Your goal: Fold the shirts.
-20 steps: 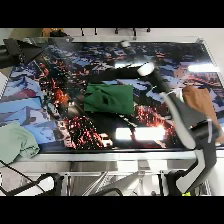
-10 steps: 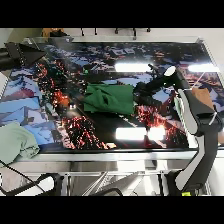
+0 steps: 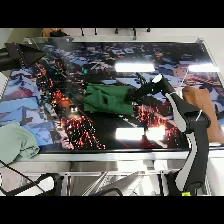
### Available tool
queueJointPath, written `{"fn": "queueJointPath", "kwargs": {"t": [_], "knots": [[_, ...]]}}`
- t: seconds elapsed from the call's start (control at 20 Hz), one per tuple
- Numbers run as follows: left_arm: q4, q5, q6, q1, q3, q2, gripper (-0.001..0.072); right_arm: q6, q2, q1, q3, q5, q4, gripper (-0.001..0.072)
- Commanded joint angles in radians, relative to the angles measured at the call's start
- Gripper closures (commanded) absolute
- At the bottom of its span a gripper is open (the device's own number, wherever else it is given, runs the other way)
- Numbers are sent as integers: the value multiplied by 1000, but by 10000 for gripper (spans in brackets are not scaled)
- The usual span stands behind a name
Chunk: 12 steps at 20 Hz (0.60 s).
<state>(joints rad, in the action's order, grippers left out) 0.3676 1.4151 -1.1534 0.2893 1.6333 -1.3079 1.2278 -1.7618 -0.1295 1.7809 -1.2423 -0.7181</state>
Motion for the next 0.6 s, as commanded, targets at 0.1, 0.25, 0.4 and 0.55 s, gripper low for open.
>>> {"fn": "queueJointPath", "kwargs": {"t": [0.1, 0.25, 0.4, 0.55], "knots": [[-2, 1, 0, 1, 0, 0, 689, -45, 177, 28, 173, -1, 162, 690], [-2, 0, 0, 1, 0, 0, 689, 71, 309, 132, 335, 43, 162, 690], [-1, 6, -18, 1, 0, 0, 689, 194, 439, 322, 336, 141, 158, 690], [-1, 42, -18, 1, 0, 0, 689, 267, 474, 555, 336, 183, 158, 689]]}}
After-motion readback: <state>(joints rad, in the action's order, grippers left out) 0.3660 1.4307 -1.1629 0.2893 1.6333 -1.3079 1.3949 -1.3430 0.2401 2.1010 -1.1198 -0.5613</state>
